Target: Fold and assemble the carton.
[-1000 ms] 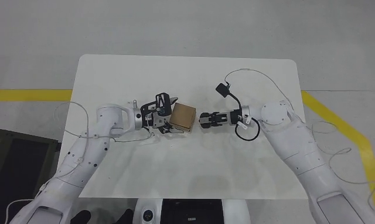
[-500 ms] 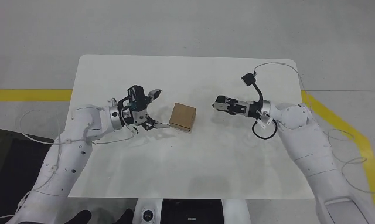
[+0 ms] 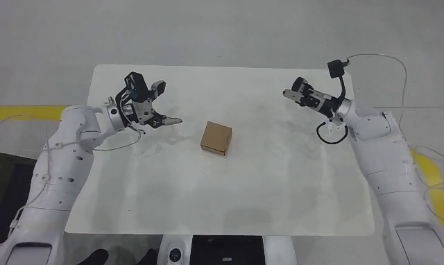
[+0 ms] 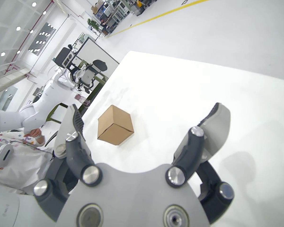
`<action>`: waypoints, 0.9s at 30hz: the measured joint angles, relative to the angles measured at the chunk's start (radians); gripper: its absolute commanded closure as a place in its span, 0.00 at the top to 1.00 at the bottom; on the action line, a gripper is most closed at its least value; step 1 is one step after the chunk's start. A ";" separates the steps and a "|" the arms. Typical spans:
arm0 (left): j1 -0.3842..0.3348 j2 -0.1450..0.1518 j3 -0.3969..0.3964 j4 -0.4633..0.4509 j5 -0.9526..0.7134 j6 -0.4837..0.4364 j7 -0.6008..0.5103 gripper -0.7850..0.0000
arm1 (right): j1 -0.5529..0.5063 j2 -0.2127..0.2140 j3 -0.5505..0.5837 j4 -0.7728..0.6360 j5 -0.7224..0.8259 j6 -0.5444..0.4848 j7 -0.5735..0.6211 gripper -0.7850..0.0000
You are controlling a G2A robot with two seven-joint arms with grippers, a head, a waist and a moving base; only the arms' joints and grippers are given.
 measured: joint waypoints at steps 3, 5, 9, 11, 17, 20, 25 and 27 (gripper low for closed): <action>-0.040 0.008 0.008 0.029 -0.016 0.000 -0.008 1.00 | -0.001 0.006 0.029 -0.004 -0.062 0.017 -0.083 1.00; -0.064 0.015 0.011 0.041 -0.025 0.000 -0.010 1.00 | -0.001 0.011 0.051 -0.009 -0.100 0.035 -0.132 1.00; -0.098 0.029 0.021 0.056 -0.056 0.000 -0.012 1.00 | -0.002 0.019 0.083 -0.030 -0.154 0.072 -0.184 1.00; -0.114 0.038 0.029 0.065 -0.074 0.000 -0.016 1.00 | -0.001 0.024 0.097 -0.043 -0.169 0.085 -0.191 1.00; -0.168 0.063 0.064 0.093 -0.163 0.000 -0.040 1.00 | 0.003 0.035 0.129 -0.060 -0.184 0.115 -0.201 1.00; -0.190 0.071 0.079 0.102 -0.190 0.000 -0.051 1.00 | 0.003 0.036 0.132 -0.061 -0.182 0.117 -0.204 1.00; -0.190 0.071 0.080 0.102 -0.189 0.000 -0.051 1.00 | 0.003 0.036 0.132 -0.061 -0.182 0.117 -0.204 1.00; -0.190 0.071 0.080 0.102 -0.189 0.000 -0.051 1.00 | 0.003 0.036 0.132 -0.061 -0.182 0.117 -0.204 1.00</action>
